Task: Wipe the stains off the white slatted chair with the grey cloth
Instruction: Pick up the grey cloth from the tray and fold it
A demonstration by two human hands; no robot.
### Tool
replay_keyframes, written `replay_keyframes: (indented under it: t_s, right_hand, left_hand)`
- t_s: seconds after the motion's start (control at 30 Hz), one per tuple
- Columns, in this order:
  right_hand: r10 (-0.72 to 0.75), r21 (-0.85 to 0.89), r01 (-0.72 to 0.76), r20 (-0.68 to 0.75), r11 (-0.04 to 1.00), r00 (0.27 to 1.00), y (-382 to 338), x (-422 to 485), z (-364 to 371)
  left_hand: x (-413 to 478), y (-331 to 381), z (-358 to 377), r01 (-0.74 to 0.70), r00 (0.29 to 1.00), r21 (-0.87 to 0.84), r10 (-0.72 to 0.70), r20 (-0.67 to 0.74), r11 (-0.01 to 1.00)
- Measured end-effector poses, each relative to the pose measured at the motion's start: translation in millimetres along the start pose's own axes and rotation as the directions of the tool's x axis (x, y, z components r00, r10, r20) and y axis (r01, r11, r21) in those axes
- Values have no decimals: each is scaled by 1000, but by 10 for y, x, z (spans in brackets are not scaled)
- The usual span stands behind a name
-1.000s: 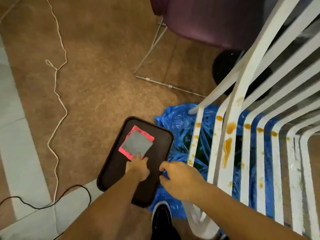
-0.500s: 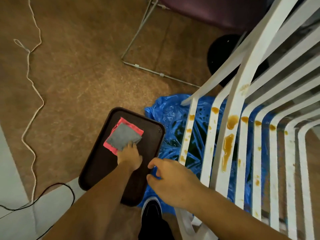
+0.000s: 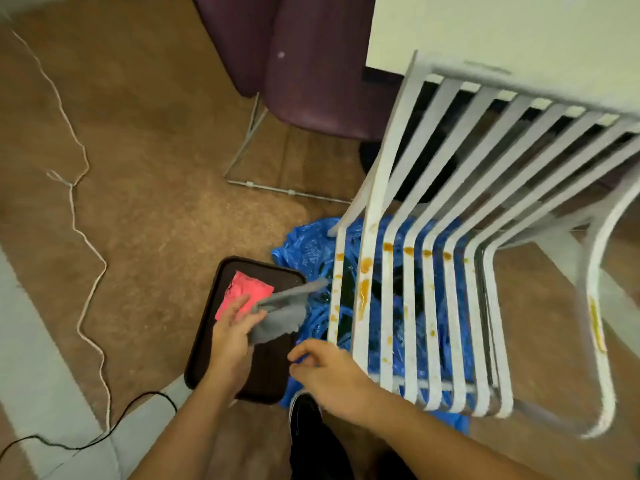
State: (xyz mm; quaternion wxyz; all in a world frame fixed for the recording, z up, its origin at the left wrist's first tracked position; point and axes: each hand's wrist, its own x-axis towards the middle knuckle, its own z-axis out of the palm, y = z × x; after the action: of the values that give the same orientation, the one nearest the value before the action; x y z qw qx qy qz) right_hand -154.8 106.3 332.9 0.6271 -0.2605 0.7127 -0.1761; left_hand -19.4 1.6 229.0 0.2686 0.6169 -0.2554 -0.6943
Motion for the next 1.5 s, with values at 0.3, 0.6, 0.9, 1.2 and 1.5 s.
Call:
replay_keyframes:
  t_s: [0.3,0.6,0.9,1.2,1.5]
  right_hand:
    - [117,499,-28,-149,866,982,-408,-1126,-637]
    - [-262,946,-114,197,302,945,-540,-2277,-1124]
    - [-250,881,126,-9,456,968,-393,-3060,-2110]
    - [-239,788,160,-17,594,971,111,-3452,-2931]
    - [-62,905,-82,118,418,991,607,-3553,-3305]
  left_hand:
    - [-1808,1432,543,230,906,-112,-170,389,967]
    - [-3071,1962,1076,307,801,-64,-221,556,950]
    - [-3908,1870,1811,119,802,190,-207,560,974]
    - [-4322,1456,2913,-9,909,158,-58,412,987]
    - [-4386,936,3298,148,928,-10,-136,346,989]
